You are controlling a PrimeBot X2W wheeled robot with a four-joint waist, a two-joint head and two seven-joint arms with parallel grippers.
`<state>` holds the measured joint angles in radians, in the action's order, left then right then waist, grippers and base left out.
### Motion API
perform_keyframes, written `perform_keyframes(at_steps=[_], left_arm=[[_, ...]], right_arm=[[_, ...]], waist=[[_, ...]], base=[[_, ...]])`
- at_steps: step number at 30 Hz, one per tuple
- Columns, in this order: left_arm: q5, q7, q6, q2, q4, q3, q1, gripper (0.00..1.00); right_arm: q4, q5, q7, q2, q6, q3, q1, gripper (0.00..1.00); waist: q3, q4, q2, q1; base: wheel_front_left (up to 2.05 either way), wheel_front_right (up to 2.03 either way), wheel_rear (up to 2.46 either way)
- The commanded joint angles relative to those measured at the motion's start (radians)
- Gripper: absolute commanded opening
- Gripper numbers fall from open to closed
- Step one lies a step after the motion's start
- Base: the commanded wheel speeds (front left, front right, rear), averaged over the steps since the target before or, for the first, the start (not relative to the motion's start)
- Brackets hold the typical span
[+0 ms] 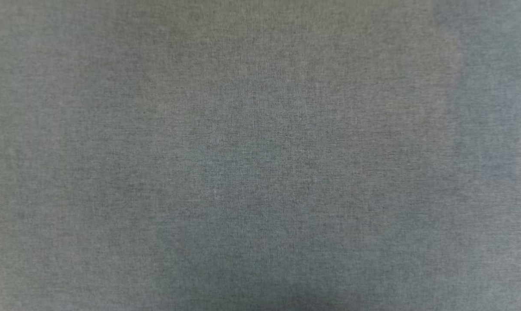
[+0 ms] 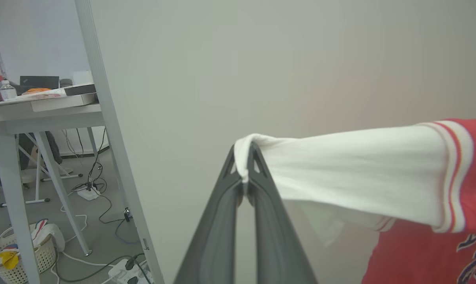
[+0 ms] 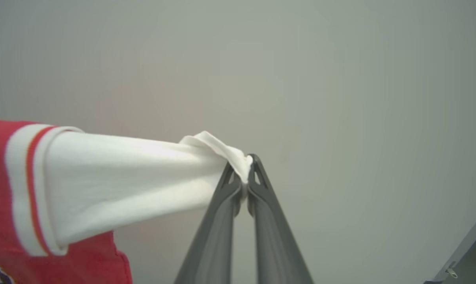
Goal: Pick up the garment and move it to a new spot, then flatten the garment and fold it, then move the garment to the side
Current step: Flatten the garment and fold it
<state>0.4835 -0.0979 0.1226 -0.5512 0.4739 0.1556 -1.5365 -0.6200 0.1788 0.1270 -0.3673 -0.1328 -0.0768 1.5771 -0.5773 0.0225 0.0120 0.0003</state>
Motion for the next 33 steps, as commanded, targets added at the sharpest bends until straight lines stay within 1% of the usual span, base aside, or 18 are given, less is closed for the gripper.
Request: perform_keyframes(at_steps=[1, 6, 11, 14, 19, 22, 27, 30, 33], left_arm=[[-0.001, 0.023, 0.0, 0.001, 0.034, 0.003, -0.014, 0.0], [0.015, 0.076, 0.005, 0.021, 0.117, 0.049, 0.02, 0.0], [0.045, 0.114, 0.007, 0.043, 0.169, 0.107, 0.126, 0.0], [0.069, 0.127, 0.008, 0.047, 0.188, 0.148, 0.215, 0.0], [0.122, 0.137, 0.008, 0.04, 0.207, 0.204, 0.405, 0.0], [0.152, 0.123, 0.008, 0.034, 0.213, 0.227, 0.518, 0.0], [0.198, 0.042, 0.008, 0.006, 0.218, 0.267, 0.695, 0.0], [0.222, 0.011, 0.005, -0.005, 0.199, 0.271, 0.786, 0.0], [0.247, -0.043, 0.004, -0.018, 0.165, 0.283, 0.879, 0.0]], right_arm=[[-0.033, -0.013, -0.025, -0.001, 0.002, -0.016, 0.009, 0.0], [-0.115, -0.013, -0.068, 0.016, 0.002, -0.008, -0.025, 0.0], [-0.175, 0.018, -0.085, 0.019, 0.002, 0.038, -0.117, 0.0], [-0.206, 0.047, -0.078, 0.015, 0.002, 0.063, -0.188, 0.0], [-0.261, 0.11, -0.016, 0.003, 0.002, 0.11, -0.34, 0.0], [-0.274, 0.148, 0.026, -0.013, 0.002, 0.145, -0.428, 0.0], [-0.291, 0.218, 0.118, -0.05, 0.002, 0.187, -0.572, 0.0], [-0.284, 0.264, 0.154, -0.065, 0.002, 0.204, -0.645, 0.0], [-0.276, 0.316, 0.188, -0.082, 0.002, 0.207, -0.721, 0.0]], waist=[[-0.043, -0.004, -0.012, -0.0003], [-0.038, -0.01, -0.012, -0.0003], [0.001, -0.017, -0.012, -0.0003], [0.041, -0.018, -0.012, -0.0003], [0.131, -0.014, -0.012, -0.0003], [0.18, -0.015, -0.012, -0.0003], [0.252, -0.019, -0.012, -0.0003], [0.292, -0.022, -0.012, -0.0003], [0.335, -0.026, -0.012, -0.0003]], base=[[0.0, 0.0, 0.0], [0.0, 0.0, 0.0], [0.0, 0.0, 0.0], [0.0, 0.0, 0.0], [0.0, 0.0, 0.0], [0.0, 0.0, 0.0], [0.0, 0.0, 0.0], [0.0, 0.0, 0.0], [0.0, 0.0, 0.0]])
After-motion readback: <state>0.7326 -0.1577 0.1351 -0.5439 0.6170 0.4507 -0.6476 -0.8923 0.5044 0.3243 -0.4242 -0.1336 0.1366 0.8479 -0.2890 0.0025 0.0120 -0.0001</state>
